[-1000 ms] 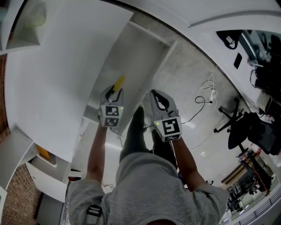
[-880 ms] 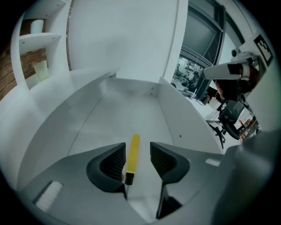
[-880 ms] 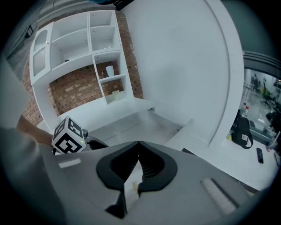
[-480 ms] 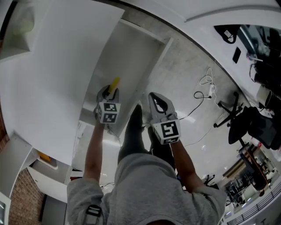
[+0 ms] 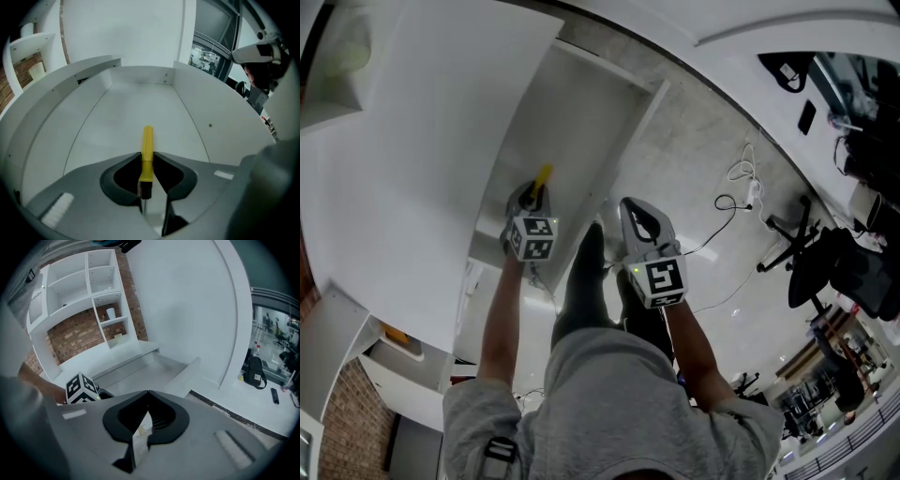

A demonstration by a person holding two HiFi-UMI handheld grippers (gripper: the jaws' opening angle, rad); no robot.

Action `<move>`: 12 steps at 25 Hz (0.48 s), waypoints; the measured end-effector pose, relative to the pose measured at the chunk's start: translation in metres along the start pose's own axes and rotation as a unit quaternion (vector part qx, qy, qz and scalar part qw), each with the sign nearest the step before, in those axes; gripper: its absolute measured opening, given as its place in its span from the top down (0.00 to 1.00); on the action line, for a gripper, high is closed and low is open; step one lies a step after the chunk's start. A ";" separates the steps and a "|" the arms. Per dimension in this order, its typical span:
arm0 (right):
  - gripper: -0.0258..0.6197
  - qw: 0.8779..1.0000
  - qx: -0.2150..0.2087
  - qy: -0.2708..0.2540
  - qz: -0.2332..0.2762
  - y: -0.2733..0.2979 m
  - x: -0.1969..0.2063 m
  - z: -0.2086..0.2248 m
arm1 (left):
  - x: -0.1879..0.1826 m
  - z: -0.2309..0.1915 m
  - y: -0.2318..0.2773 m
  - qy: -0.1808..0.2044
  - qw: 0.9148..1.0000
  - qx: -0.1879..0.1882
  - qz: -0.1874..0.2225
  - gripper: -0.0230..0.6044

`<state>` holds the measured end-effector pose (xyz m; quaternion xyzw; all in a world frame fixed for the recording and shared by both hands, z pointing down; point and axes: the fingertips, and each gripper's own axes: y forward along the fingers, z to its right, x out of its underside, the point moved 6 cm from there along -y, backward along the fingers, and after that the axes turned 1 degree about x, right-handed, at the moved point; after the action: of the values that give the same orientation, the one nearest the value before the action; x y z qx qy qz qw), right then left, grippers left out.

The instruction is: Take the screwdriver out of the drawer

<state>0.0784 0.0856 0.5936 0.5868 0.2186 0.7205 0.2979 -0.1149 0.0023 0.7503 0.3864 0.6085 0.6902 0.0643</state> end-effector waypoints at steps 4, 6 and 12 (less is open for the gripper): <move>0.96 1.000 0.002 -0.007 0.001 -0.003 0.000 0.000 | 0.002 0.000 0.000 0.000 1.000 -0.003 -0.001 0.83; 0.96 1.000 0.003 -0.009 0.000 -0.004 0.000 0.001 | 0.002 0.000 0.000 -0.002 1.000 -0.003 0.000 0.83; 0.96 1.000 0.007 -0.009 0.007 -0.011 -0.004 -0.002 | -0.001 -0.001 -0.007 -0.003 1.000 -0.006 0.006 0.83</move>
<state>0.0792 0.0905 0.5833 0.5965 0.2169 0.7159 0.2909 -0.1173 0.0029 0.7439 0.3912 0.6021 0.6930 0.0643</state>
